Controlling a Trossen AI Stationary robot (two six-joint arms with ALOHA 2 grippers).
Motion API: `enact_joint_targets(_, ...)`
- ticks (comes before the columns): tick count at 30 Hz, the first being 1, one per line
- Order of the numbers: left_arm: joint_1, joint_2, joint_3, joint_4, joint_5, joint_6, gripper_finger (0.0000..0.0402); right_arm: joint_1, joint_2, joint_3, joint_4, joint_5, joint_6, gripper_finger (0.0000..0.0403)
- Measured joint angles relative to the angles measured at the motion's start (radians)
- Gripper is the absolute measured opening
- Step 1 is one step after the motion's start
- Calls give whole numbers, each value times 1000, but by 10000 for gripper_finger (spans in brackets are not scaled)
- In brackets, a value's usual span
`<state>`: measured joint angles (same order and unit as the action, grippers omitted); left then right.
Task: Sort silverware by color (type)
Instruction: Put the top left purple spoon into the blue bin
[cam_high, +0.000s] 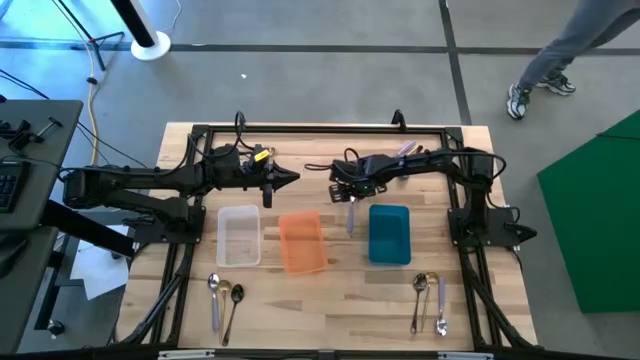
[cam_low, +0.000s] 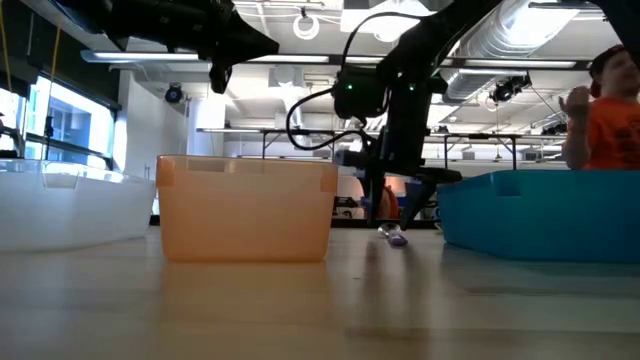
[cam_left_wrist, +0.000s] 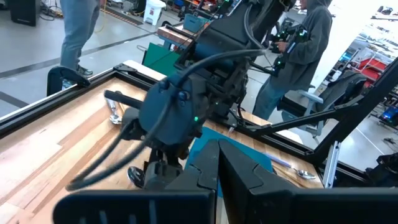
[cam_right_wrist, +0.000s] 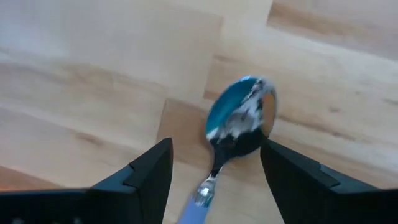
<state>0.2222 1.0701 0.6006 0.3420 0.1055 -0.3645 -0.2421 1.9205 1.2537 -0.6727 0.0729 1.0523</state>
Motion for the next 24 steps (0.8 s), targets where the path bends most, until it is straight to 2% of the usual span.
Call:
enact_joint_targets(13, 0, 0, 0, 0, 0, -2, 0, -40, 0, 0, -15, 36, -91, 227)
enact_joint_targets(24, 0, 0, 0, 0, 0, -27, 0, -75, 0, 0, -12, -30, -472, 227)
